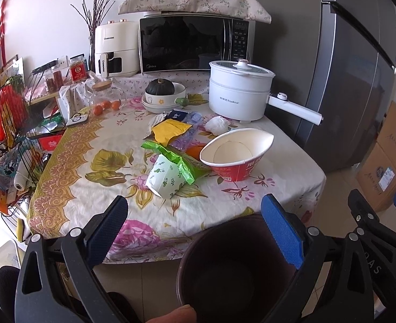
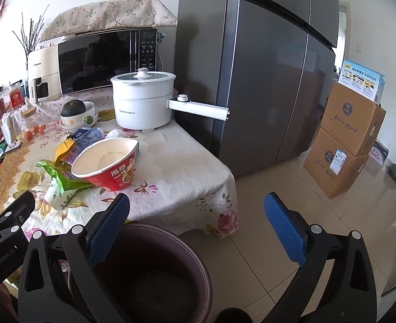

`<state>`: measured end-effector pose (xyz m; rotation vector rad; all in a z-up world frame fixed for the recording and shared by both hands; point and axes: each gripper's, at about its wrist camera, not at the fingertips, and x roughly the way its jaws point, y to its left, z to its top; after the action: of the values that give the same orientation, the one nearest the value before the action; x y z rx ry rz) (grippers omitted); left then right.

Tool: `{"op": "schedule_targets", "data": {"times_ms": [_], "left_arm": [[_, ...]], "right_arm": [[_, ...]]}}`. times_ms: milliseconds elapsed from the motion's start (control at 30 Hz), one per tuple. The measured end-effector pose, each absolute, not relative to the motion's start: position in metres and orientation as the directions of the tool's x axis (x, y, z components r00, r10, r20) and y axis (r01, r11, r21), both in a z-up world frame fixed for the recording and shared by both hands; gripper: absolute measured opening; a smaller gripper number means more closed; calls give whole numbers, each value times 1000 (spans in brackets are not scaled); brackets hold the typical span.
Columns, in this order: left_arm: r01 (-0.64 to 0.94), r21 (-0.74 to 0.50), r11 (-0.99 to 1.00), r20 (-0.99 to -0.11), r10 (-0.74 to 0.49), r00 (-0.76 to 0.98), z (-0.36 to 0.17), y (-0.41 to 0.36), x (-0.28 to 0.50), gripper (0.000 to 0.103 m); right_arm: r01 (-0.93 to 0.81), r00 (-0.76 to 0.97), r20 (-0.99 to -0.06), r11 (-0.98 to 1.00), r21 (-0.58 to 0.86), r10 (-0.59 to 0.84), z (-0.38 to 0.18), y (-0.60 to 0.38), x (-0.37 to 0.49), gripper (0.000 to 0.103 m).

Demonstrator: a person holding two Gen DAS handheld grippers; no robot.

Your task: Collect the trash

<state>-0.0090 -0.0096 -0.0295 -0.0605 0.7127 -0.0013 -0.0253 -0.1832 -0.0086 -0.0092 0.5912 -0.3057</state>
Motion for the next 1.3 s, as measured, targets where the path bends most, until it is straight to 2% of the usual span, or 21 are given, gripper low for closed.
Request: {"op": "schedule_targets", "data": {"times_ms": [1200,1300], "left_arm": [[-19,-10,1000,-671,7,741,-42,-9,-4,97],[-31,-43,999,-686,-7,728,-44,-4,0,96]], "right_arm": [[271,763,-588,959,-87,-269,-18,-186,-20,96],[273,759,-596,959,-77,-264,-20,-188,-19,96]]}}
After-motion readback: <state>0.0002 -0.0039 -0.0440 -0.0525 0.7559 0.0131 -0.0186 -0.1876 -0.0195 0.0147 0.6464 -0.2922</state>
